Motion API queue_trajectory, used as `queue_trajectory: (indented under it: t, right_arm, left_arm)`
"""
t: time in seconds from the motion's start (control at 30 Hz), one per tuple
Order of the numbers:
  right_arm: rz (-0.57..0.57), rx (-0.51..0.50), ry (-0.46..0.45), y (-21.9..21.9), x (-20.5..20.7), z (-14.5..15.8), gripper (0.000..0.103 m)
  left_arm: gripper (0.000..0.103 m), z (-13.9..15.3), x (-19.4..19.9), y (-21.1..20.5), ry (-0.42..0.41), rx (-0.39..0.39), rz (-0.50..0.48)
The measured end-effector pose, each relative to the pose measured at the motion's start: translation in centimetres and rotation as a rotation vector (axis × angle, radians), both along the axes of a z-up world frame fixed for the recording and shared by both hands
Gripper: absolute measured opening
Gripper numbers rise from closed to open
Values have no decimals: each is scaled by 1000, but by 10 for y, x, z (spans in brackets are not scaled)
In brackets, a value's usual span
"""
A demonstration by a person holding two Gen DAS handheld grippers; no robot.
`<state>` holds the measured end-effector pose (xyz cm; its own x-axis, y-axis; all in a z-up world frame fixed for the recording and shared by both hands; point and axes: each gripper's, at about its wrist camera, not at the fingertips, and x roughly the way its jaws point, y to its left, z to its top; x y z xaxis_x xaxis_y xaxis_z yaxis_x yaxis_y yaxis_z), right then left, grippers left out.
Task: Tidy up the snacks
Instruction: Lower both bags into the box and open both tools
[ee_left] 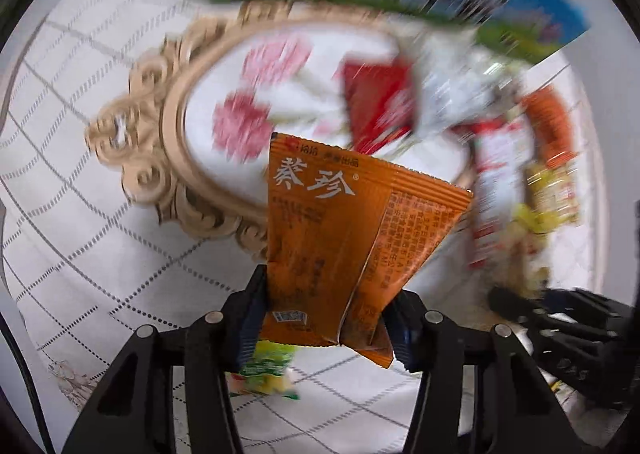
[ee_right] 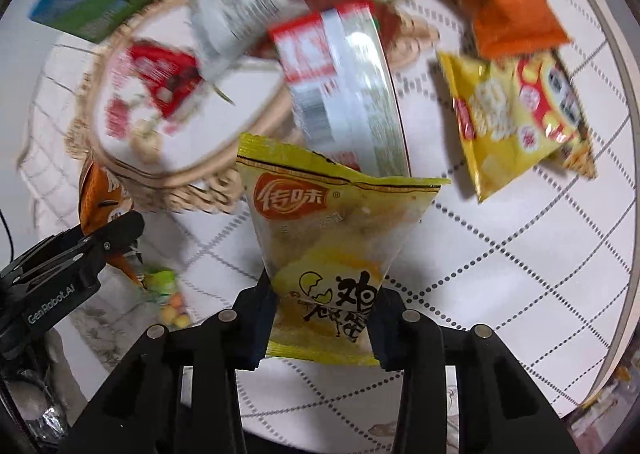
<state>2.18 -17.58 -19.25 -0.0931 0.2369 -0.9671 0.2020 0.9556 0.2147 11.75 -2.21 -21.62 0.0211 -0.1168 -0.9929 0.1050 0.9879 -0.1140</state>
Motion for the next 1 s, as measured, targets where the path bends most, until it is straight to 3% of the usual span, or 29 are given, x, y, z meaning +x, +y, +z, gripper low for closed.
queue_trajectory:
  t: [0.3,0.4,0.53,0.67,0.77,1.0]
  right_arm:
    - [28,70,-221,-30,62,127,42]
    - [51,44,-307,-42,103,170,42]
    - [94,-79,-378,-56,184,201,42]
    - [111,-193,-367,-64,268,196,42]
    - [111,-226,-322,-72,316,176,42]
    - [94,-263,-211,-78,381,108,42]
  left_arm:
    - [50,118,64,-22,-155,-198,27]
    - [50,146,112,-26,-208,-191,29]
    - [50,153,177,-27,-241,-143,49]
    - [50,134,247,-19,-223,-74,69]
    - [50,113,290,-18,-199,-13,78]
    - [52,62,352,-3,-88,64,104]
